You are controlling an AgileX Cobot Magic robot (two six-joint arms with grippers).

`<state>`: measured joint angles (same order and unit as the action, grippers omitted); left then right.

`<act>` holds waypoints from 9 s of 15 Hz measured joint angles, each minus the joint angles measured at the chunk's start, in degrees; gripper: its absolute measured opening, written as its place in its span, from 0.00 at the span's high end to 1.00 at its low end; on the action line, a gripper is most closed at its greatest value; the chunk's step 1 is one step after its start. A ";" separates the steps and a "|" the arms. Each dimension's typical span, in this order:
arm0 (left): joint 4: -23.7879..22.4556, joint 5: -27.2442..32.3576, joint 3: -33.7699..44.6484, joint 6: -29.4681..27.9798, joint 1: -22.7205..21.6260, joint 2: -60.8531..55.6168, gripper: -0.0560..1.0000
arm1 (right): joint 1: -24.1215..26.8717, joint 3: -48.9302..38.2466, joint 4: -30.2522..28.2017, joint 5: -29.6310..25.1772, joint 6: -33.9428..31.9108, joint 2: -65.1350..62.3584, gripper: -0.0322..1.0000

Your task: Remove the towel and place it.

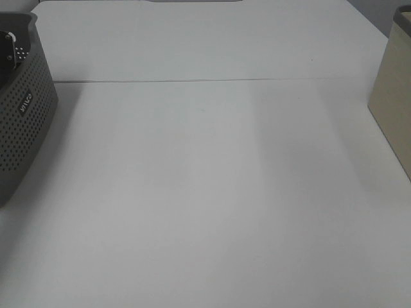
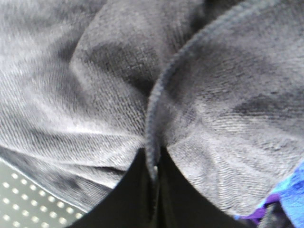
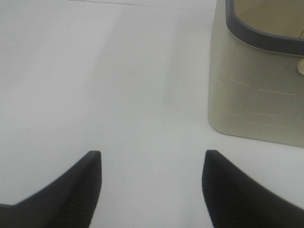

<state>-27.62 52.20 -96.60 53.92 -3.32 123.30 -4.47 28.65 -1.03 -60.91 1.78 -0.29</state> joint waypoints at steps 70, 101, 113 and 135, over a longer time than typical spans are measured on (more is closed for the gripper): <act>21.66 0.00 -14.95 -17.59 48.93 -28.76 0.95 | -21.54 17.82 77.58 26.70 76.72 83.37 0.96; 9.63 -60.50 -14.95 -26.47 29.45 -21.89 0.95 | -21.54 73.51 -28.82 42.57 3.38 89.61 0.96; 9.57 -73.57 -52.77 -26.36 20.00 11.34 0.95 | -14.84 102.50 -23.43 58.16 2.46 116.60 0.96; 9.34 -57.75 -57.98 -27.50 20.45 16.21 0.95 | -11.46 102.56 -10.66 48.24 2.46 119.29 0.96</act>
<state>-18.28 -5.56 -154.58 26.41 17.13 139.52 -15.93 131.21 -11.69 -12.66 4.24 119.00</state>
